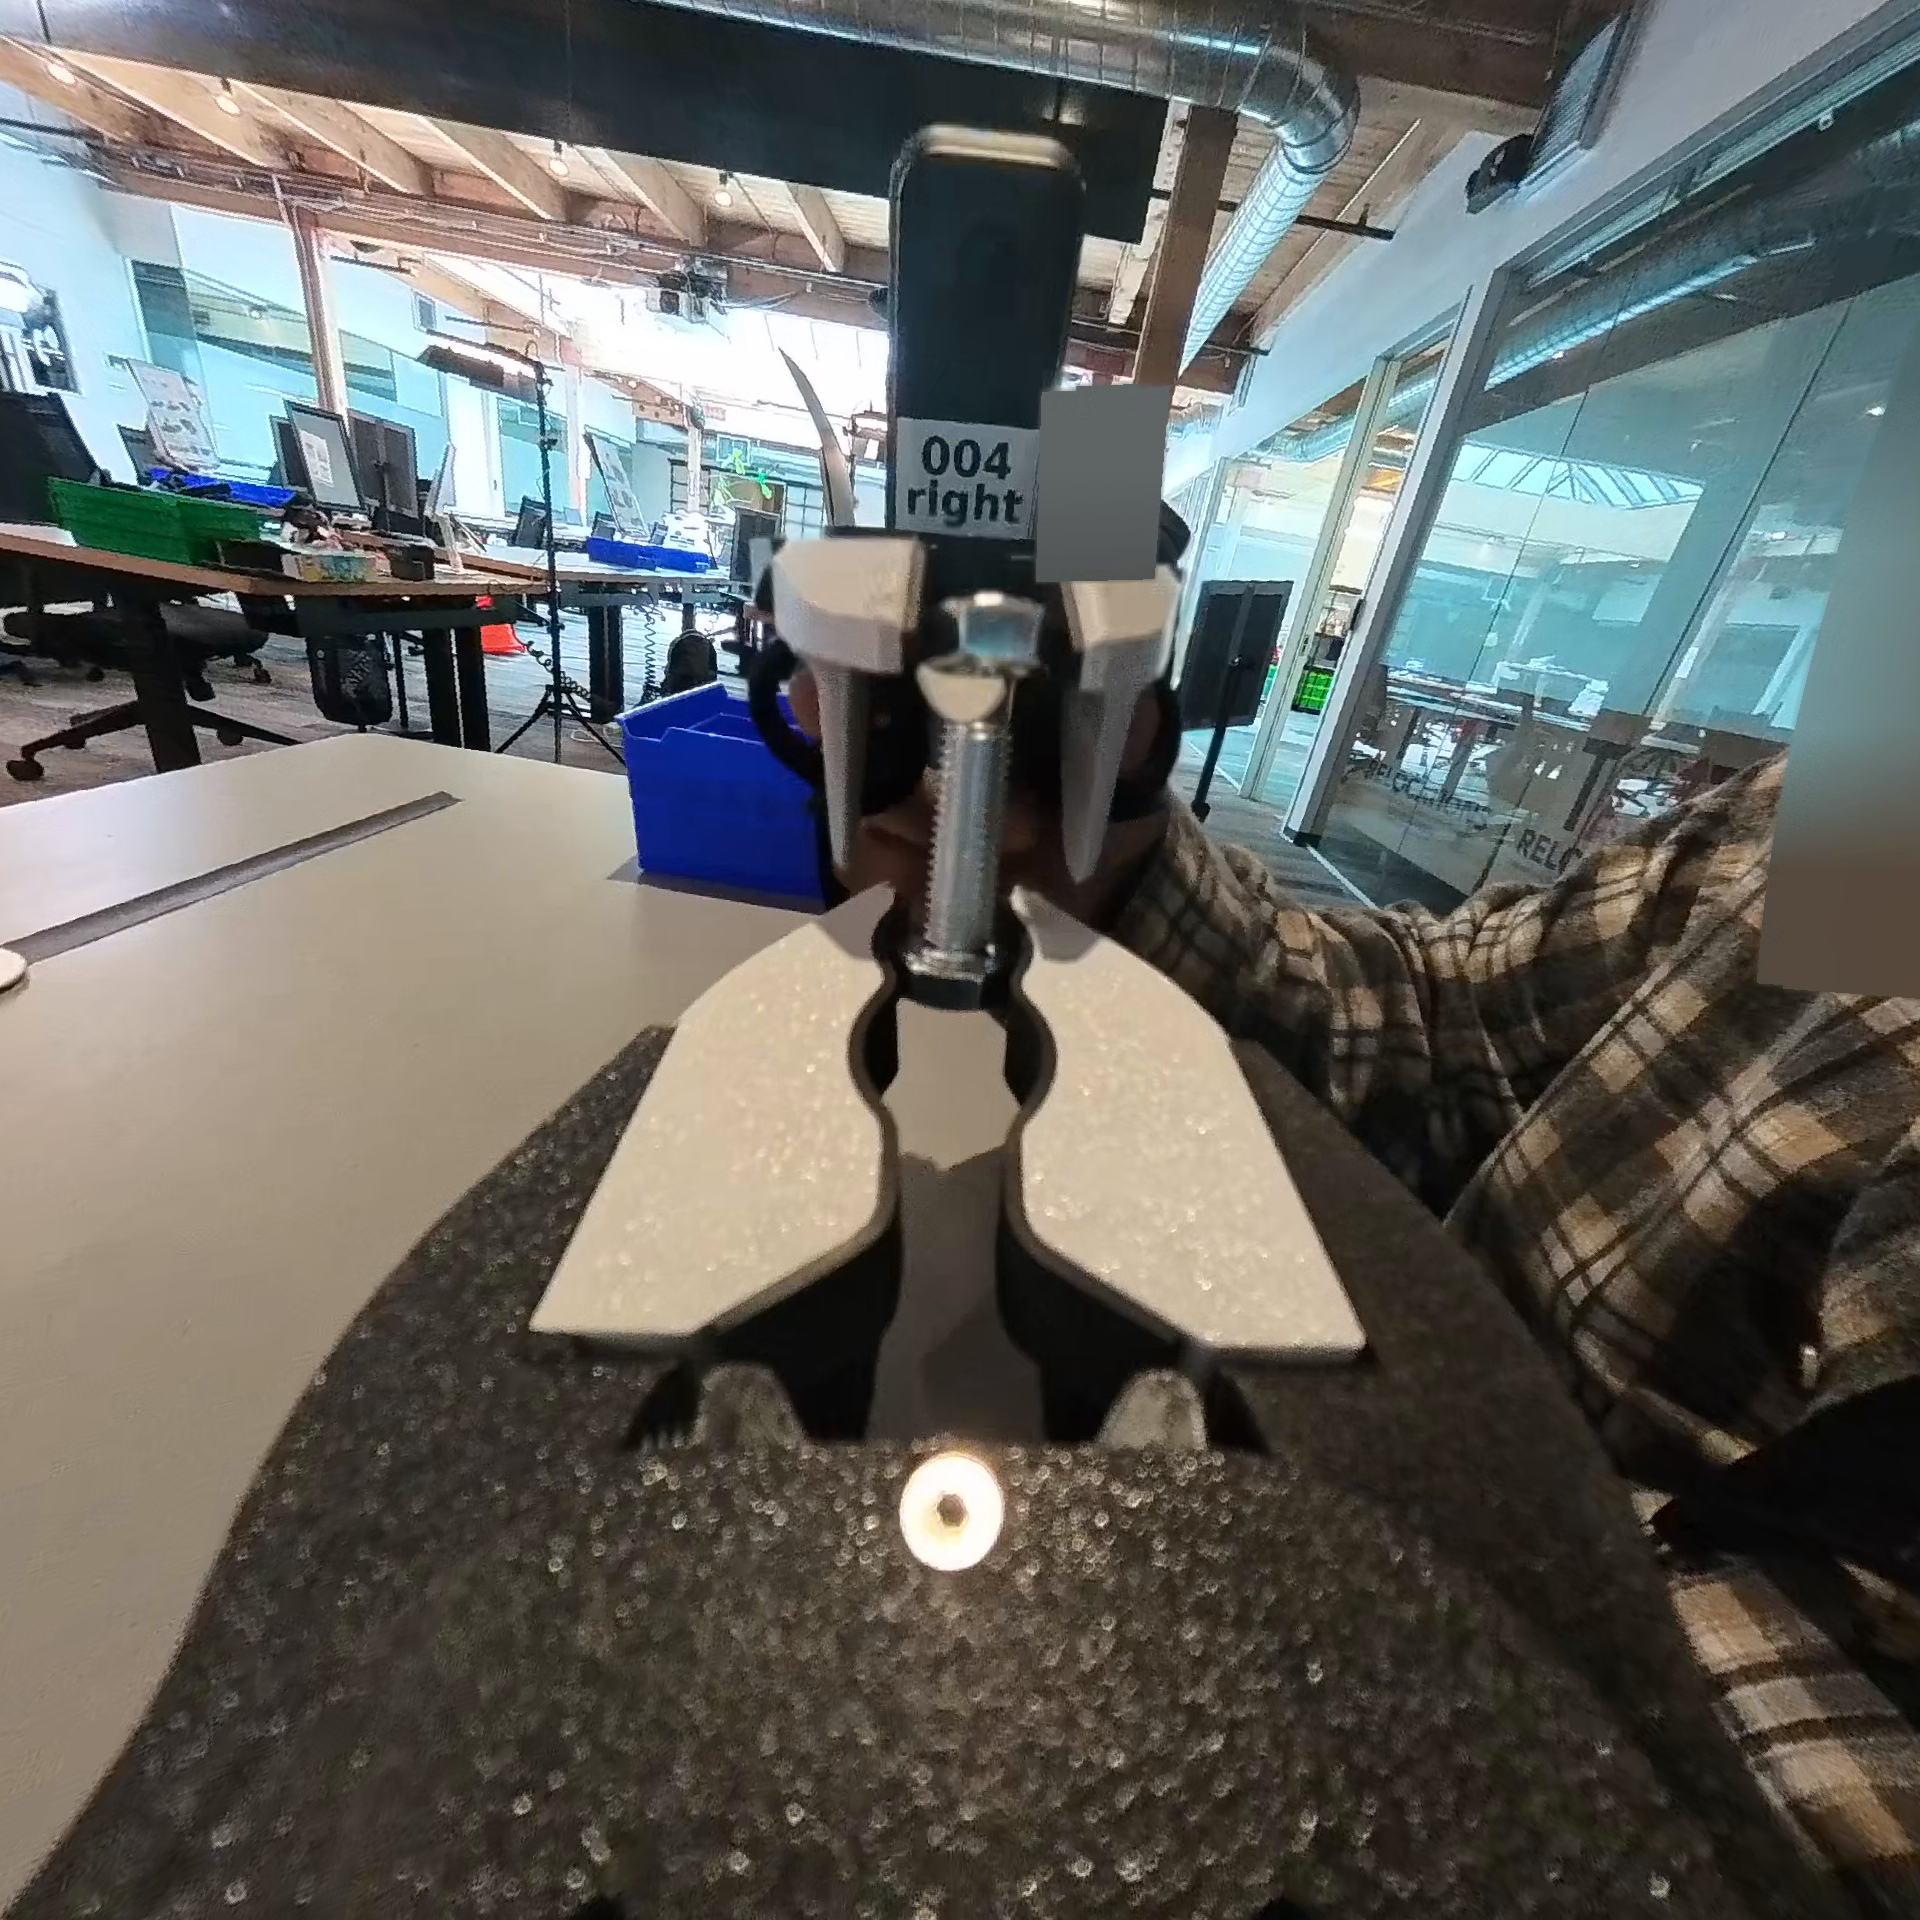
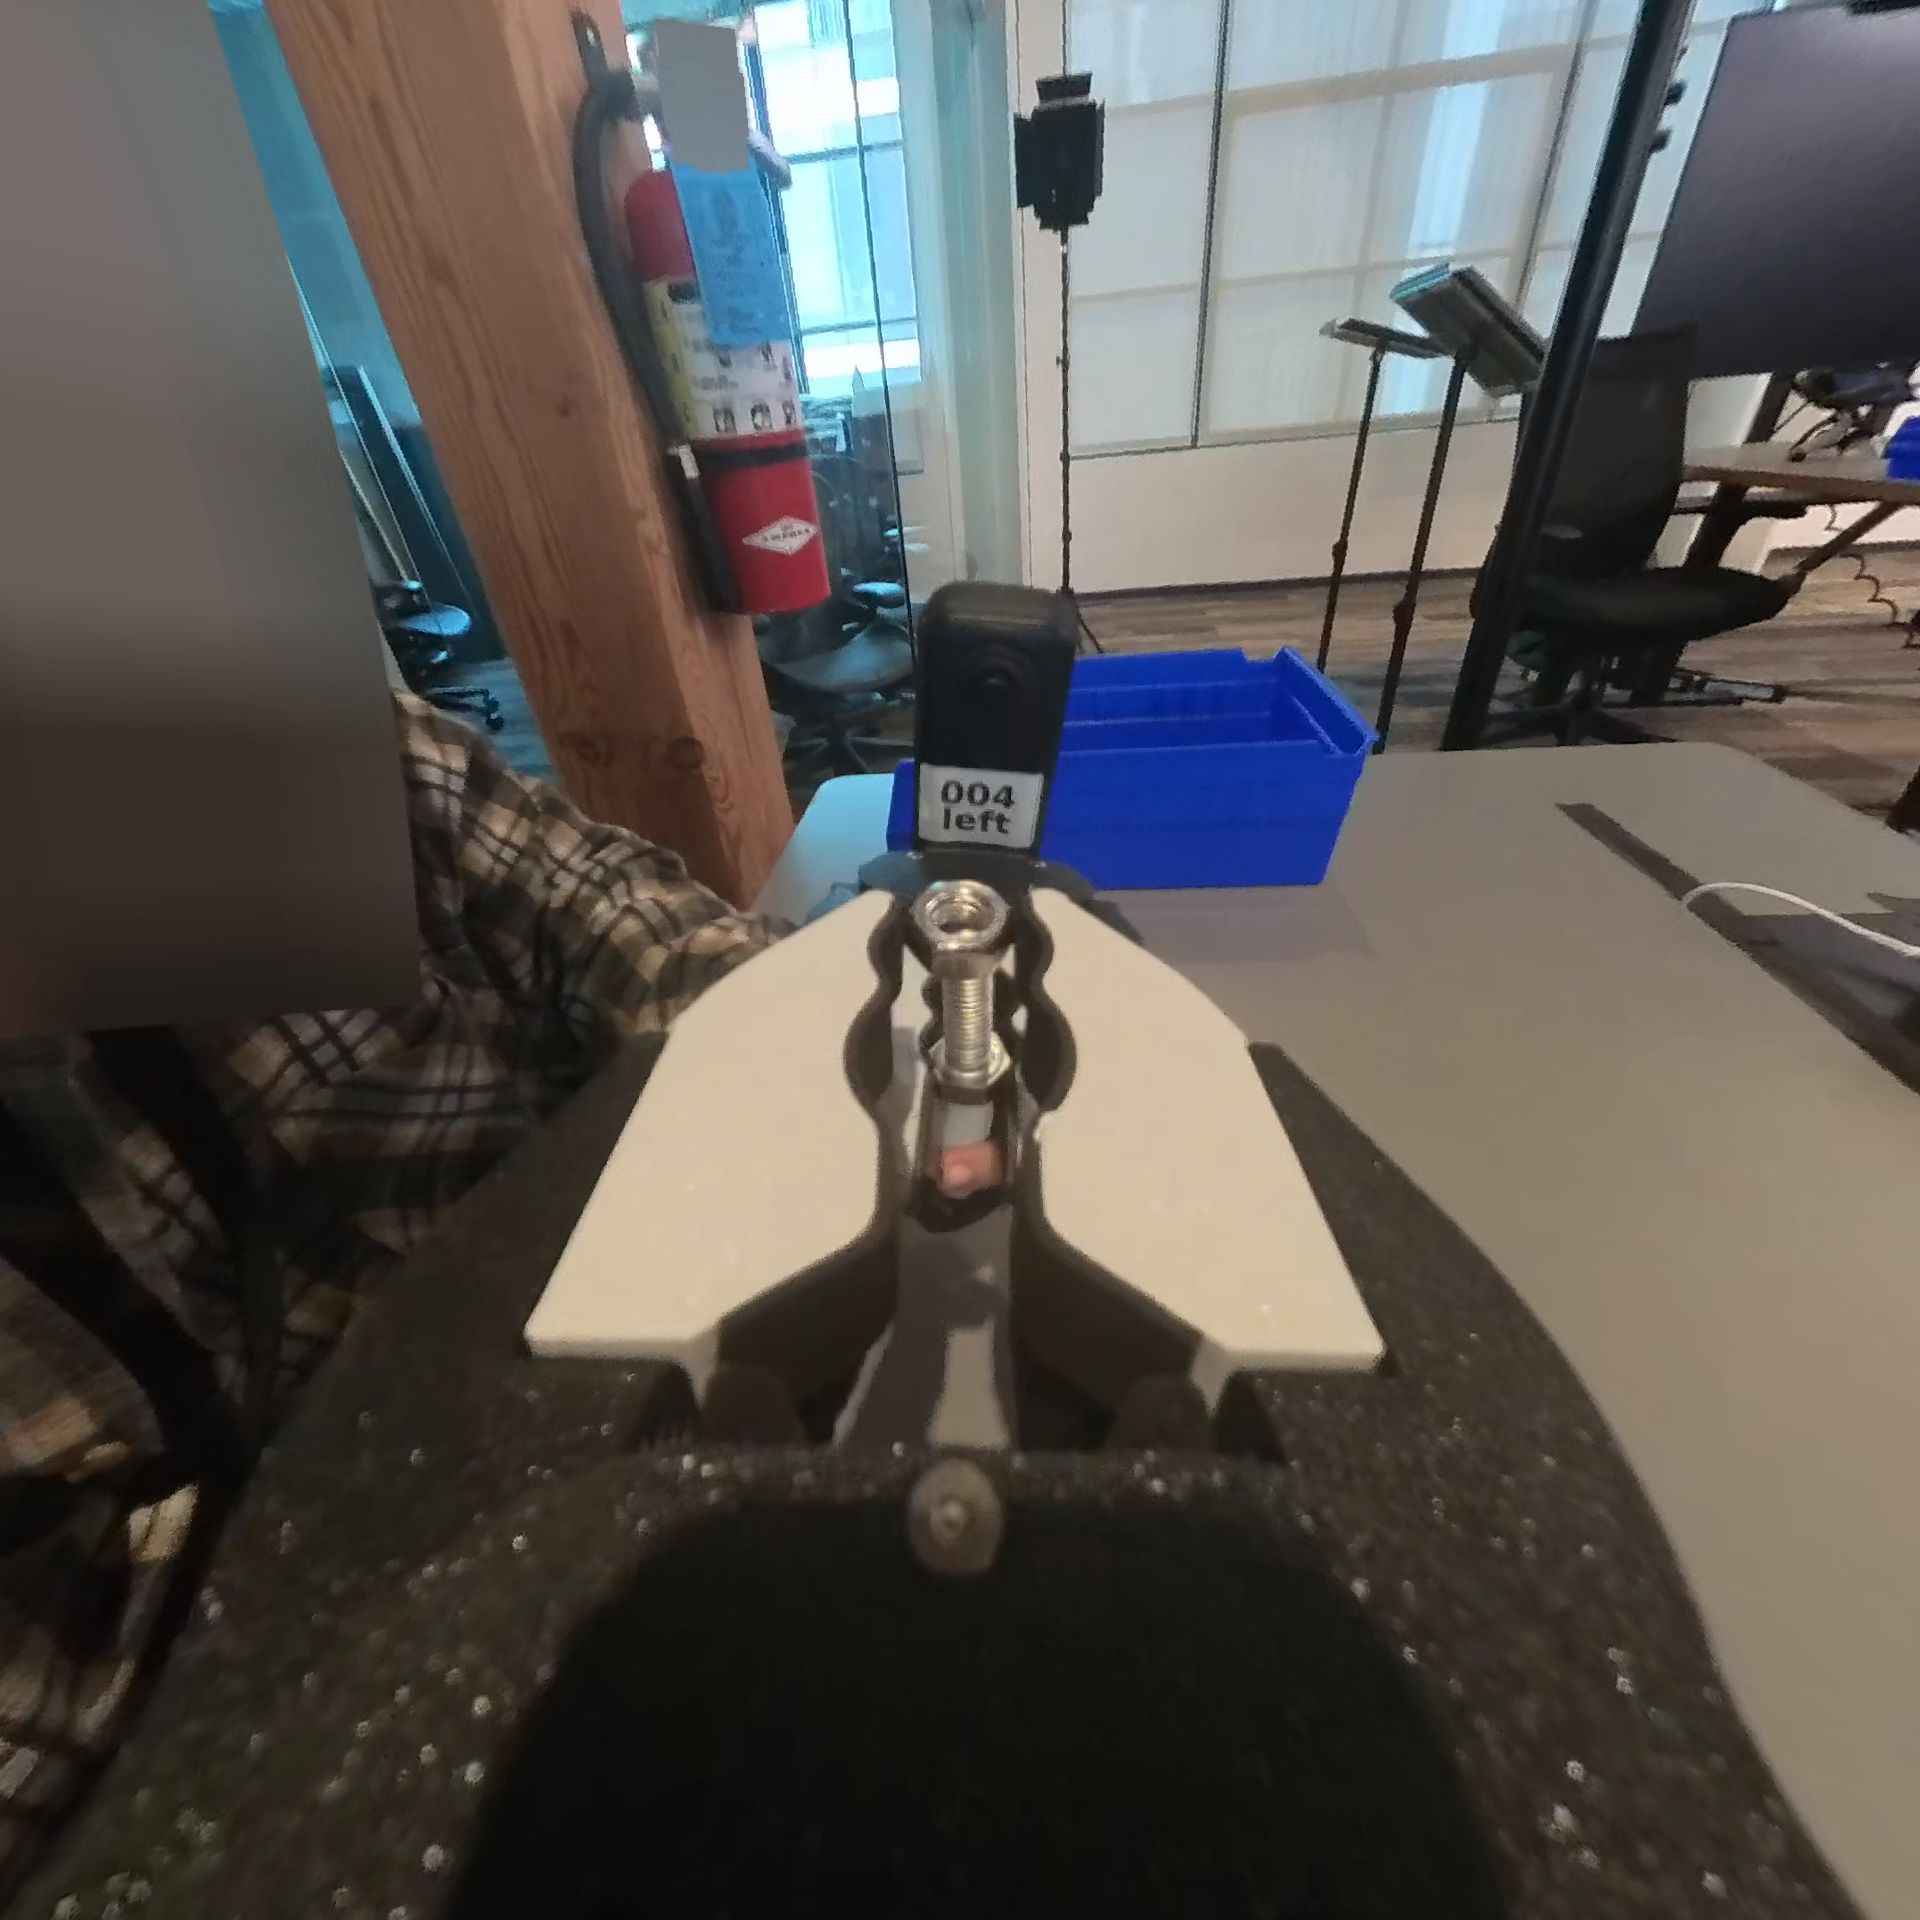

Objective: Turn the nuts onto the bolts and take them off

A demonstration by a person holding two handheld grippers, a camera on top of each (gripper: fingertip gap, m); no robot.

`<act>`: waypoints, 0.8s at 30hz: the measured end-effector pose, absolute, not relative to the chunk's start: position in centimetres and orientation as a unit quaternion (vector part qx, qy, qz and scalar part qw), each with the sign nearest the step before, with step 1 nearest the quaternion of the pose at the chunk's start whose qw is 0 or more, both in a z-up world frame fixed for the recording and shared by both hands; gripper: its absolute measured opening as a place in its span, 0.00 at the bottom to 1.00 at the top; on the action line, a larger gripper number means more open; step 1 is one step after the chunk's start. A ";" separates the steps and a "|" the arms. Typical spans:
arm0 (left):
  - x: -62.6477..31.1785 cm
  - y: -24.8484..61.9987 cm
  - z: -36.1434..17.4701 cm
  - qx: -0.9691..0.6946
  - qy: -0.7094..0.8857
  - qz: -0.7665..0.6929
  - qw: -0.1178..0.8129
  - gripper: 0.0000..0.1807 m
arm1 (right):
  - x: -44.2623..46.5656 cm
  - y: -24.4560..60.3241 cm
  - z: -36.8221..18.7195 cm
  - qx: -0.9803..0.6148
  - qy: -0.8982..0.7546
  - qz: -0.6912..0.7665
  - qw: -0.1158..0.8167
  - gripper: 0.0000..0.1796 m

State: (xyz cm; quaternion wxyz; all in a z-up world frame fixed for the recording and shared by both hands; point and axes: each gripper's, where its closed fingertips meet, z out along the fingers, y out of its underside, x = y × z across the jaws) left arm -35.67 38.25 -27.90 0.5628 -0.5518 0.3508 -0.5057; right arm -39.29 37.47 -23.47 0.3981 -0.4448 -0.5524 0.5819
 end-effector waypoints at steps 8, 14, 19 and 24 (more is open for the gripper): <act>-35.9 38.3 -27.9 -0.558 0.355 -0.487 0.571 0.08 | -35.8 41.0 -22.7 -0.505 -0.508 0.526 0.459 0.11; -35.7 38.0 -28.1 -0.561 0.353 -0.493 0.564 0.08 | -22.9 44.6 -22.0 -0.629 -0.440 0.360 0.530 0.11; -35.3 37.9 -28.2 -0.563 0.358 -0.487 0.563 0.08 | -2.4 48.5 -22.9 -0.776 -0.284 0.127 0.548 0.11; -34.7 37.7 -28.5 -0.566 0.372 -0.471 0.565 0.08 | 8.2 48.8 -31.5 -0.879 -0.188 0.097 0.428 0.11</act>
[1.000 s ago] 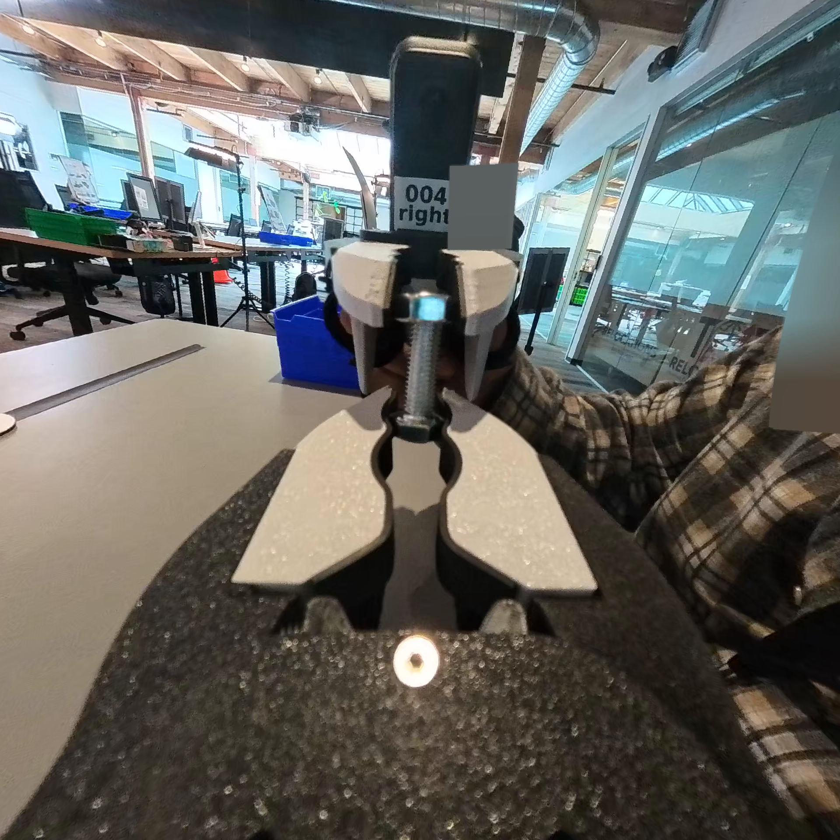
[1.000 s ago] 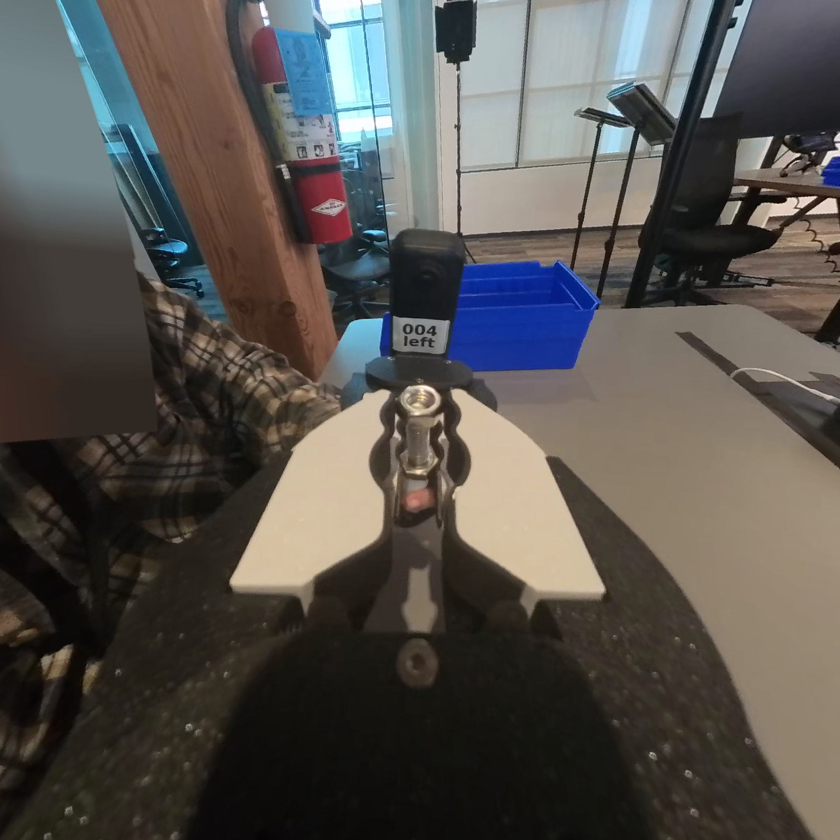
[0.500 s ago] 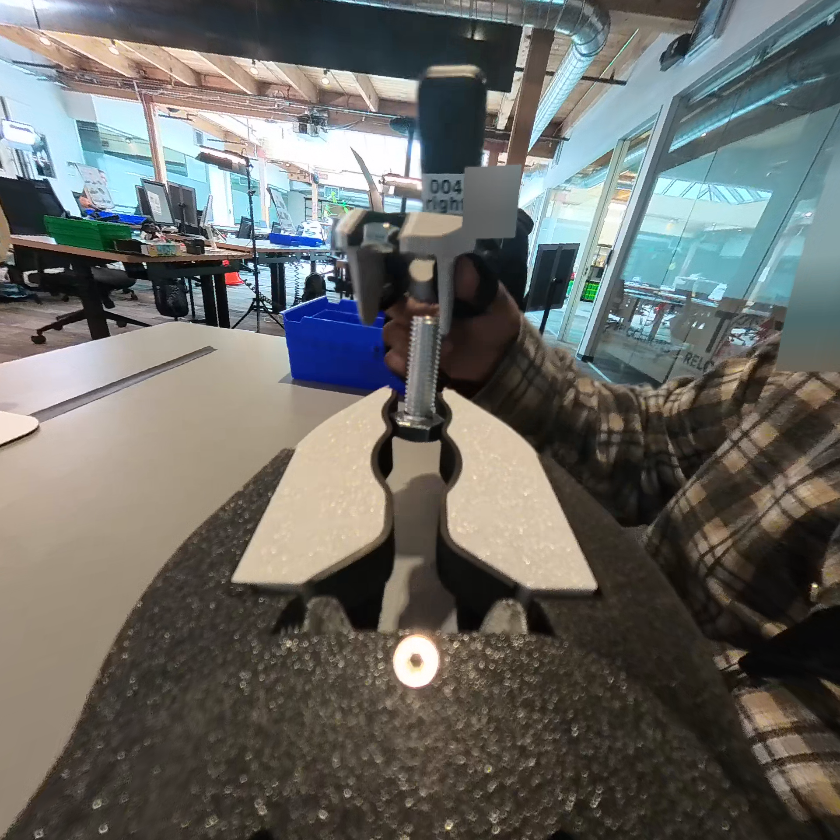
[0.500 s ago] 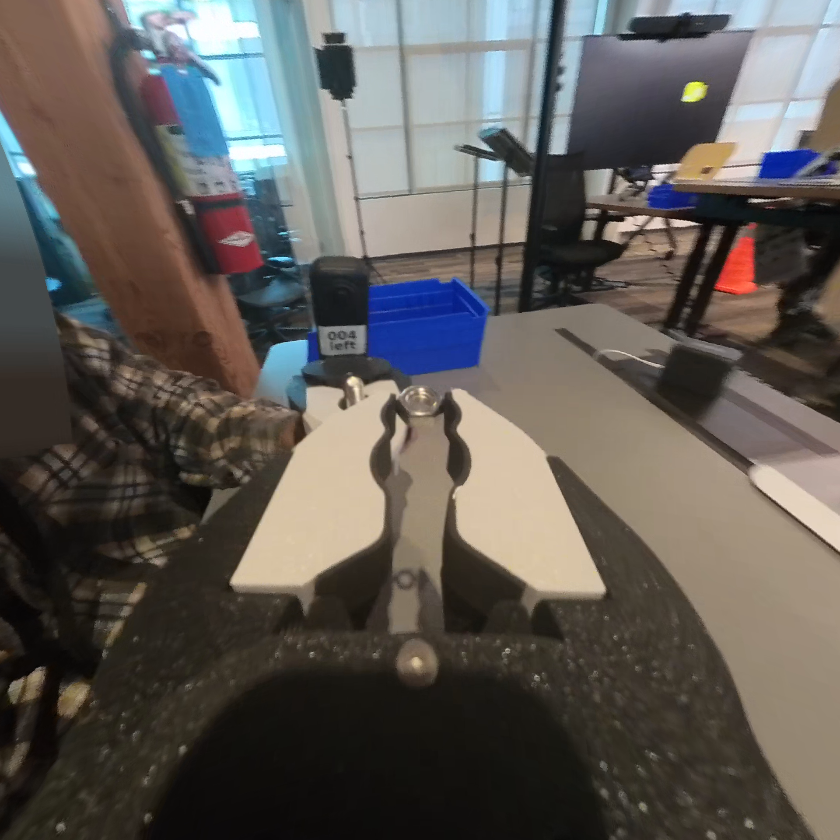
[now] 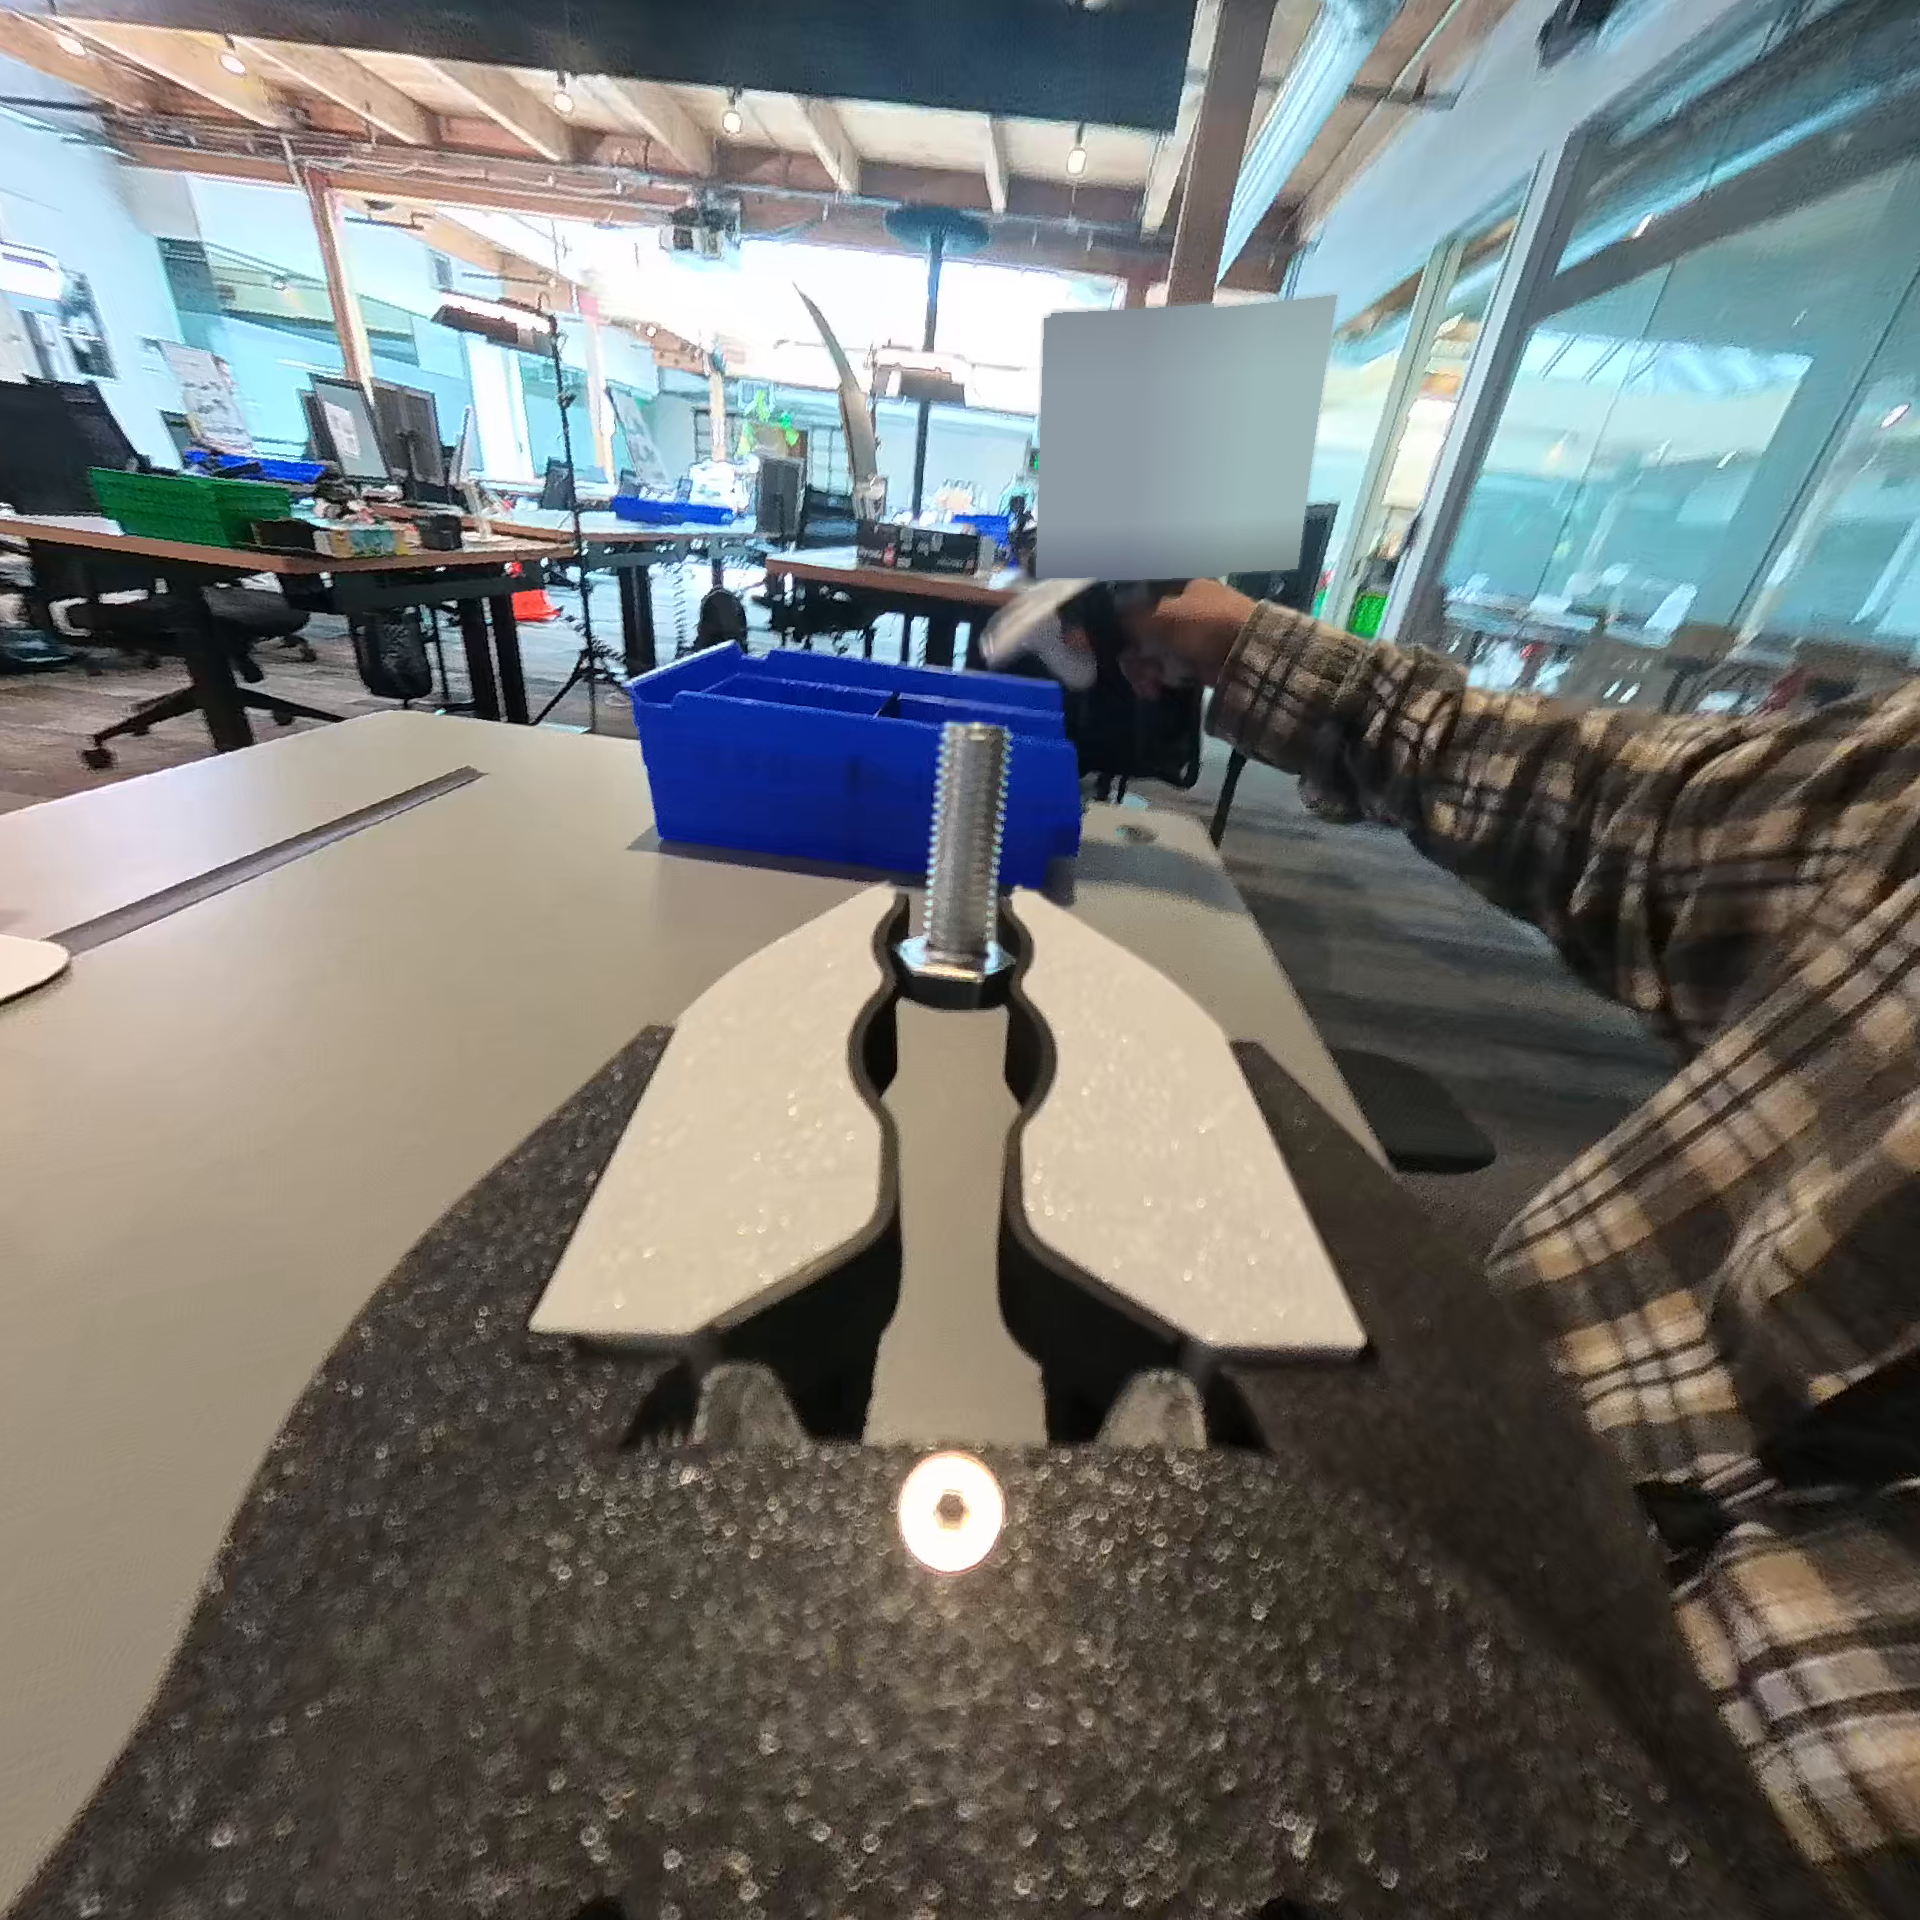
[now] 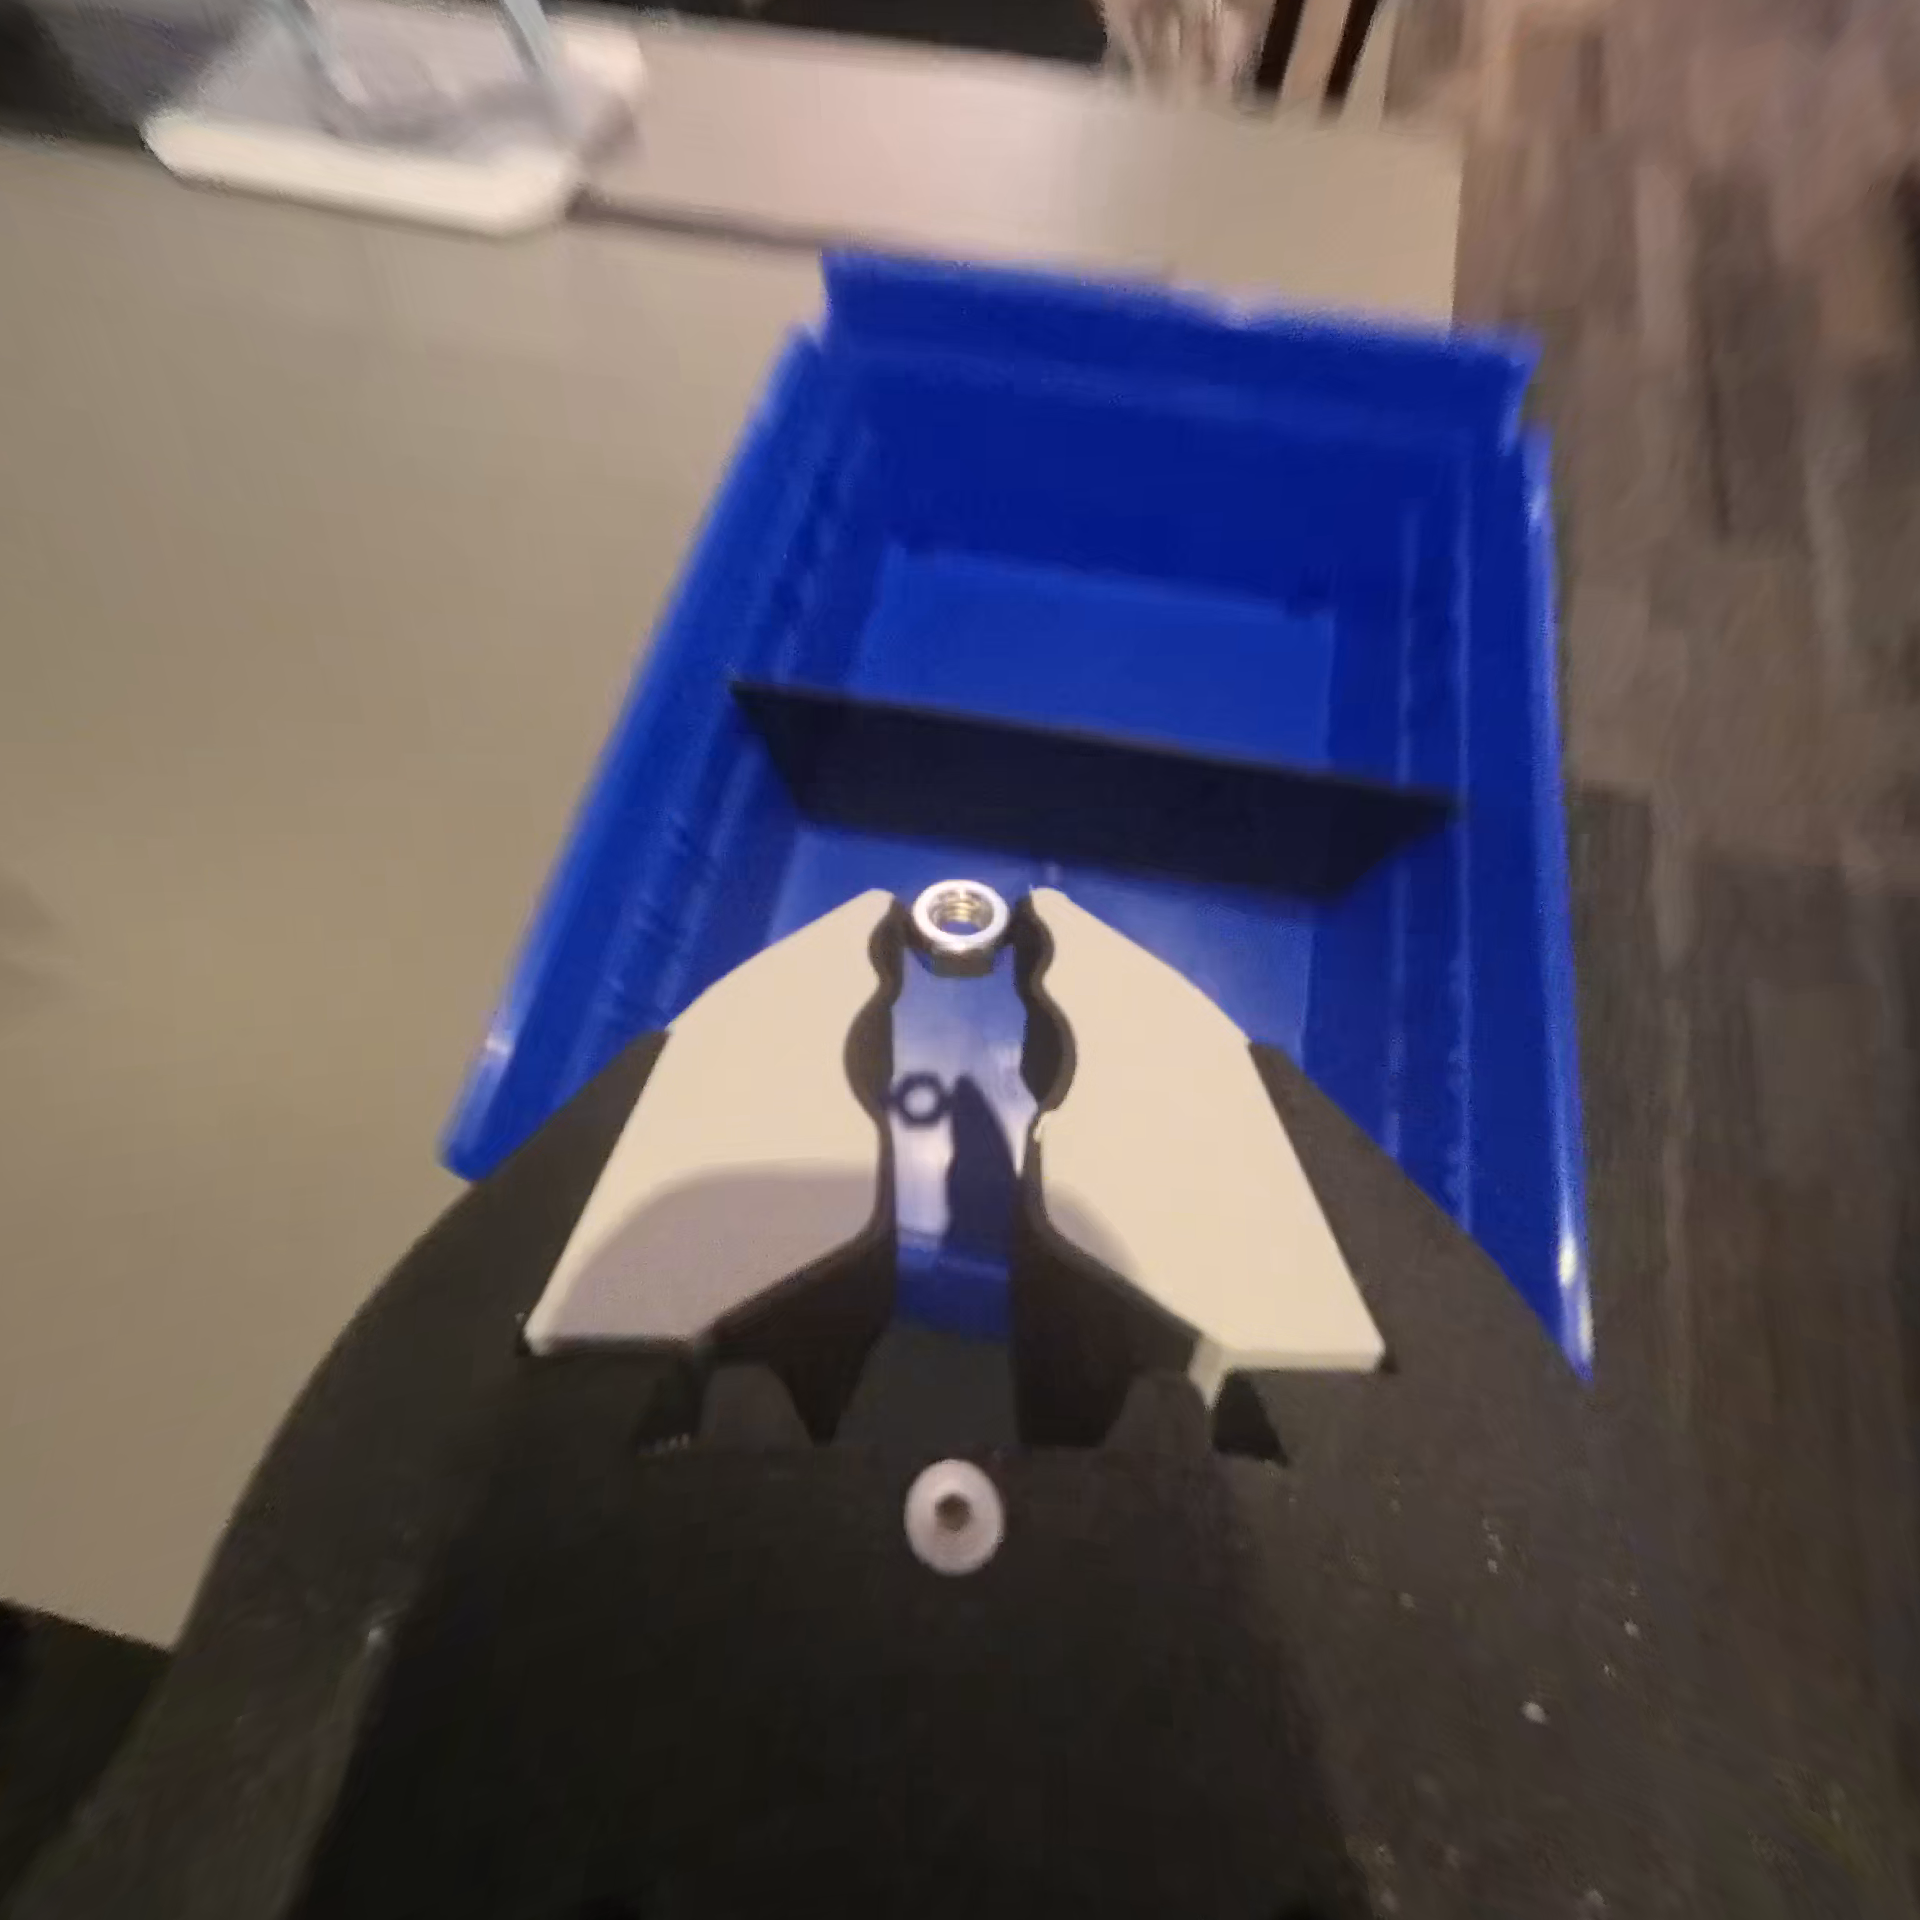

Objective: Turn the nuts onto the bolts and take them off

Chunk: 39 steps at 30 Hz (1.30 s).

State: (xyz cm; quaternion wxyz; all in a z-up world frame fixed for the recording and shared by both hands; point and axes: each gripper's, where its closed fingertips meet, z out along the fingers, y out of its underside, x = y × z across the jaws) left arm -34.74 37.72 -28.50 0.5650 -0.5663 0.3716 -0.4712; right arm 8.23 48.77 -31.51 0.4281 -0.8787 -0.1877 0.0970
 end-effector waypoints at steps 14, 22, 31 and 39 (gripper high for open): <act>-35.0 38.4 -29.5 -0.580 0.367 -0.467 0.558 0.08 | 5.9 49.2 -28.9 -0.874 -0.198 0.122 0.427 0.17; -34.8 38.4 -29.9 -0.582 0.372 -0.464 0.554 0.08 | -23.2 42.4 -20.5 -0.576 -0.436 0.395 0.567 0.19; -35.0 38.0 -29.6 -0.577 0.373 -0.467 0.557 0.08 | -38.1 37.7 -25.1 -0.490 -0.554 0.508 0.441 0.15; -34.9 37.5 -29.1 -0.566 0.380 -0.469 0.561 0.08 | -39.2 36.5 -26.0 -0.488 -0.592 0.492 0.411 0.05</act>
